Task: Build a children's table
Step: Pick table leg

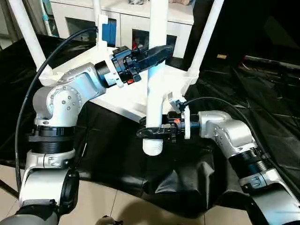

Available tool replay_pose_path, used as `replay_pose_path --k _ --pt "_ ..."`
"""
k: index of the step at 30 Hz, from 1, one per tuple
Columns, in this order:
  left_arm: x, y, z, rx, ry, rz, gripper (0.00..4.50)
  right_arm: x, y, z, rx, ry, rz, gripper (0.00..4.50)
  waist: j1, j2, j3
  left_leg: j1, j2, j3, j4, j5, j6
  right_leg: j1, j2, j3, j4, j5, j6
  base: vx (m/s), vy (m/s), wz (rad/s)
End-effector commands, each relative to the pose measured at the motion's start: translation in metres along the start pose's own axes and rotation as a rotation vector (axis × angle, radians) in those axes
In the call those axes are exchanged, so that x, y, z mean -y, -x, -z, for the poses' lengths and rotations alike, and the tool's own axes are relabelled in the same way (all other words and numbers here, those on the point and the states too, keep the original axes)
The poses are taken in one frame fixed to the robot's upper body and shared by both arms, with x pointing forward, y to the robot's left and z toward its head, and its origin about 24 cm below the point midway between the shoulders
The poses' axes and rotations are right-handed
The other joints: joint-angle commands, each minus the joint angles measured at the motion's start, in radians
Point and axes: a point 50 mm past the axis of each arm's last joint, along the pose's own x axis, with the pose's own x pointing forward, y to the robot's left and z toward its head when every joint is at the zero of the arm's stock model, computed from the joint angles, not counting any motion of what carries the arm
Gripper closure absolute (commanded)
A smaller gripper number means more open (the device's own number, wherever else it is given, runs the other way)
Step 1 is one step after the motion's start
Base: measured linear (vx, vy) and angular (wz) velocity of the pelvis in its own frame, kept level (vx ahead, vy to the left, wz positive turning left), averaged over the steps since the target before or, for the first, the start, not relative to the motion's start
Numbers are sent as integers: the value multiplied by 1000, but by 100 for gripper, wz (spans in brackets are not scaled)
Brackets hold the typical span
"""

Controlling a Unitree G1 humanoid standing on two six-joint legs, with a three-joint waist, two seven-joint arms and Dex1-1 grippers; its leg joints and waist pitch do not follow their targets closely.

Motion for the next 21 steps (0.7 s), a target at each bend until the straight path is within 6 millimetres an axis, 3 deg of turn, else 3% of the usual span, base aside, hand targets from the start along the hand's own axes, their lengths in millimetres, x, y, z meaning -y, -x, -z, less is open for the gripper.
replay_pose_path --k 1,8,17,21 --pt "4 -3 -3 -7 -20 27 286 2 5 -10 13 38 14 156 1 9 -77 21 13 -9 -75 -240 -46 58 -42 25 -64 -306 -162 0 0 0" --pt "3 -1 -4 -9 -23 26 286 2 6 -11 16 40 14 156 2 12 -77 20 13 -9 -76 -240 -48 59 -41 25 -63 -293 -164 0 0 0" --pt "3 -1 -4 -12 -23 29 286 3 6 -10 20 36 12 248 1 13 -76 22 14 -9 -76 -253 -50 58 -41 25 -64 -302 -166 0 0 0" --pt "3 -1 -5 -11 -23 31 286 3 6 -10 21 35 13 262 1 13 -77 22 14 -10 -76 -252 -51 59 -41 25 -63 -296 -167 0 0 0"
